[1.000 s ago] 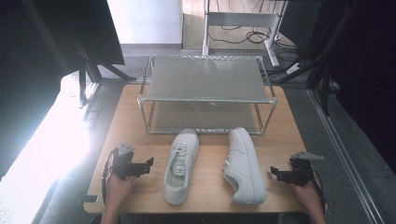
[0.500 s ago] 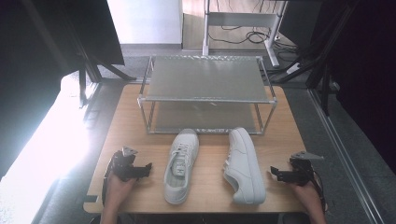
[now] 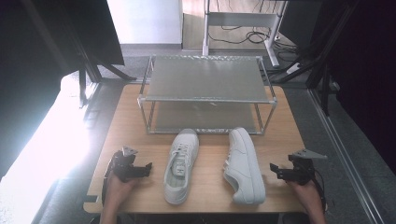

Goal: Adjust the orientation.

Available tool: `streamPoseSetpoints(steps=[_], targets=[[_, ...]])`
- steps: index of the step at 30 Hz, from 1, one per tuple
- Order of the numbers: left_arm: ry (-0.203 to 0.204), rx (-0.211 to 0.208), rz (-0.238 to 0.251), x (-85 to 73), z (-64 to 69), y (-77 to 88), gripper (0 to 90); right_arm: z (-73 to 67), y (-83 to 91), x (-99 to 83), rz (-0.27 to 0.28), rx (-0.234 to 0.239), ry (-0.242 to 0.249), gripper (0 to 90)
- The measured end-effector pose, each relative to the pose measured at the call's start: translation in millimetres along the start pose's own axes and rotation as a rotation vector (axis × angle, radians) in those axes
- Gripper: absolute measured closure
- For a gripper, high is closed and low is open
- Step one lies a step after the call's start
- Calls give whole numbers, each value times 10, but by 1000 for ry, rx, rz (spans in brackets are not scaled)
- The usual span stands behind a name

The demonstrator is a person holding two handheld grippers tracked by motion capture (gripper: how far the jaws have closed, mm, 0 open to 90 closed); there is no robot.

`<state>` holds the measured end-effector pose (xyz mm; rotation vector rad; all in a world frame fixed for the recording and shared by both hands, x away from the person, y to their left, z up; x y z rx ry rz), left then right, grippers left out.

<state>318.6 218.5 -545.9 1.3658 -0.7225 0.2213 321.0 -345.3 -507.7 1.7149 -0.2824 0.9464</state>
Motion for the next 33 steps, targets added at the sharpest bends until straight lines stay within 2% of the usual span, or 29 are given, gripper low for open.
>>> streamPoseSetpoints(steps=[3, 7, 8, 11, 14, 16, 24, 27, 30, 33], targets=[[5, 3, 1, 2, 4, -2, 0, -59, 58, 62, 14, 9, 10, 69], [8, 5, 2, 3, 7, -4, 0, -242, 235, 231, 42, 47, 36, 67], [8, 5, 2, 3, 7, -4, 0, -242, 235, 231, 42, 47, 36, 67], [8, 6, 1, 4, 6, -4, 0, -430, 325, 351, 54, 80, 74, 64], [8, 7, 0, 4, 7, -4, 0, -504, 324, 385, 53, 91, 93, 64], [9, 8, 0, 5, 8, -3, 0, -603, 296, 431, 46, 103, 115, 64], [11, 9, 1, 5, 9, -4, 0, -762, 211, 490, 41, 123, 141, 63], [10, 9, 0, 5, 8, -4, 0, -793, 184, 490, 37, 126, 144, 62], [10, 9, 0, 5, 9, -4, 0, -833, 132, 466, 11, 101, 178, 63], [10, 9, 0, 5, 9, -4, 0, -808, 135, 457, 10, 107, 159, 64]])
Point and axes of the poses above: each handheld gripper's, and its own axes: y roughly backward along the jaws, x roughly out of its top, z roughly to its right, the point moved 3 cm from there along -y, roughly forward along the jaws, and after that the axes turned 5 degrees about -z, right-handed, at the moved point
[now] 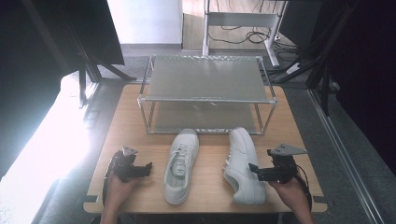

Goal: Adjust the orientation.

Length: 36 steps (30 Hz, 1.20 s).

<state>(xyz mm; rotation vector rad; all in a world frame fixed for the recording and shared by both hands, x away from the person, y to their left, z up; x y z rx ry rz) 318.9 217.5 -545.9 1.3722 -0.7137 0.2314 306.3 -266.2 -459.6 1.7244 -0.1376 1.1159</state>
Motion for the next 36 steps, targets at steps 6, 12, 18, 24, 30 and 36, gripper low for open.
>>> streamPoseSetpoints(steps=[6, 12, 18, 24, 30, 36], targets=[[2, 1, 0, 0, 1, 0, 0, 122, 62, -69, 6, 12, -77, 64], [3, 2, 0, 1, 2, -1, 0, 232, 144, -124, 18, -19, -101, 69], [4, 2, 1, 1, 3, -1, 0, 327, 213, -183, 20, -59, -118, 81], [4, 3, 1, 2, 3, -2, 0, 463, 301, -313, 8, -170, -102, 113], [7, 4, 1, 3, 5, -3, 0, 602, 290, -467, -46, -261, -82, 143], [7, 4, 1, 3, 5, -3, 0, 678, 229, -521, -46, -247, -102, 142]])
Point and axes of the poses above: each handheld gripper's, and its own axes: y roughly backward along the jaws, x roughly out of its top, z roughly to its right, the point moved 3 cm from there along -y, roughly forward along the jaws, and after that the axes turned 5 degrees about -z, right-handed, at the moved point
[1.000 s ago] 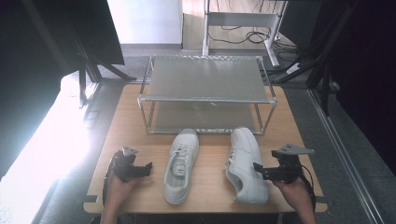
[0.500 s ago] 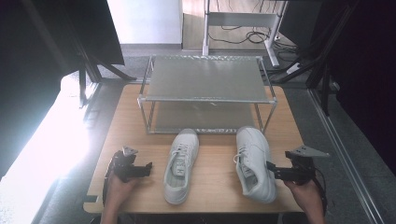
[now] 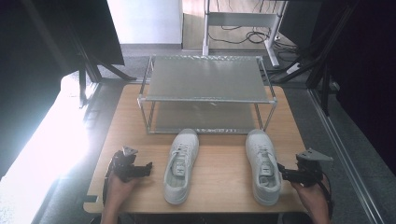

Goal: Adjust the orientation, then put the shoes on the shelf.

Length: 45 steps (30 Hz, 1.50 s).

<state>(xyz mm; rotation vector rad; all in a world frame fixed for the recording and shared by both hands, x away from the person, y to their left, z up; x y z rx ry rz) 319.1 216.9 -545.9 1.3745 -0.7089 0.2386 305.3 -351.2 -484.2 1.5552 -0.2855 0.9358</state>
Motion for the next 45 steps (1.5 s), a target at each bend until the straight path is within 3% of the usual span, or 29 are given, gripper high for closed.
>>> streamPoseSetpoints(steps=[1, 3, 12, 16, 20, 23, 29, 39, 45], targets=[[0, 0, 0, 0, 1, 0, 0, 13, -20, -18, -7, 1, -6, 136], [0, 0, 0, 0, 1, 0, 0, 54, -48, -50, 5, 50, -45, 129], [1, 1, 0, 0, 1, 0, 0, 124, -95, -110, 25, 83, -72, 138], [1, 0, -1, -5, 7, 5, 0, 94, -55, -119, 52, 52, -36, 142], [0, -21, -27, -4, 38, 39, 0, 78, 6, -106, 61, 59, -62, 143], [0, -54, 0, -2, 89, 130, 0, 79, 56, -105, 77, 60, -78, 143], [-2, -89, 131, 20, 255, 484, 0, 32, 292, -65, 163, 54, -59, 172], [-19, -131, 204, -22, 510, 748, 49, -167, 367, -64, 148, 89, -68, 132], [-69, -166, 215, 83, 728, 791, 58, -241, 406, -68, 155, 123, -78, 129]])
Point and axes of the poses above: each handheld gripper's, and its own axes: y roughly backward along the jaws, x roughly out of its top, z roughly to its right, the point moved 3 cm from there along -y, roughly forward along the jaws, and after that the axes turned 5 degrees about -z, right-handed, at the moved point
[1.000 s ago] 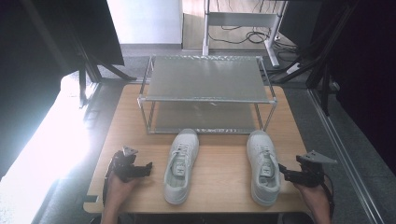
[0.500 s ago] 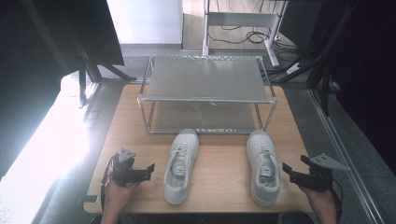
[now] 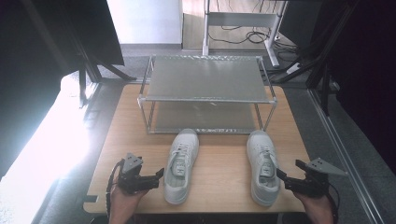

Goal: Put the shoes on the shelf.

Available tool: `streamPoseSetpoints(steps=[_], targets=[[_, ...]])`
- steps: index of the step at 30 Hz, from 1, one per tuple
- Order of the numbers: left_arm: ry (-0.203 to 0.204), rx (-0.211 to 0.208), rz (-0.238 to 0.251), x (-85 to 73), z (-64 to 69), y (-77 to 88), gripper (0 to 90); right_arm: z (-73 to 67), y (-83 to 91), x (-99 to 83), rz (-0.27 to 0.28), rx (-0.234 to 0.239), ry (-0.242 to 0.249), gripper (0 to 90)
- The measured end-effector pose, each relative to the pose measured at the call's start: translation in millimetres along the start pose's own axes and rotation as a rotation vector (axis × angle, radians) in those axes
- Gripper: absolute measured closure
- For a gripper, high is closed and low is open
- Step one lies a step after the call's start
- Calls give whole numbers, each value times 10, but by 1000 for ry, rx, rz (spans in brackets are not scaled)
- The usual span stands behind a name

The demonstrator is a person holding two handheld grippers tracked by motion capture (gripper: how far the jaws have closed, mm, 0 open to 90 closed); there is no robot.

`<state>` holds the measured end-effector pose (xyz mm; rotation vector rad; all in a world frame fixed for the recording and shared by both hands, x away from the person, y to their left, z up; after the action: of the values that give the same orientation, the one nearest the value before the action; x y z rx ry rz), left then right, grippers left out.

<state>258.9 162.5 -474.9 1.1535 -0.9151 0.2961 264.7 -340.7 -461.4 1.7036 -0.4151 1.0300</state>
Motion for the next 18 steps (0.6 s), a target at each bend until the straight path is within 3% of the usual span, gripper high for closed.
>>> streamPoseSetpoints(steps=[9, 15, 18], targets=[[-44, 7, -46, 120, 161, -271, 128, -72, -203, -15, -54, -5, -10, 163], [-43, 28, -100, 125, 142, -493, 142, -78, -350, 27, -79, -13, -22, 260], [-26, 32, -94, 128, 112, -533, 168, -99, -434, 52, -118, -26, -8, 375]])
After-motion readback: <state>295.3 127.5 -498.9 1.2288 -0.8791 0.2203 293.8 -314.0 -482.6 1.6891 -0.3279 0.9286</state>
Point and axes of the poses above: each handheld gripper's, and its own axes: y roughly backward along the jaws, x roughly out of its top, z roughly to its right, the point moved 3 cm from there along -y, roughly forward along the jaws, and after that the axes turned 5 degrees about -z, right-handed, at the moved point
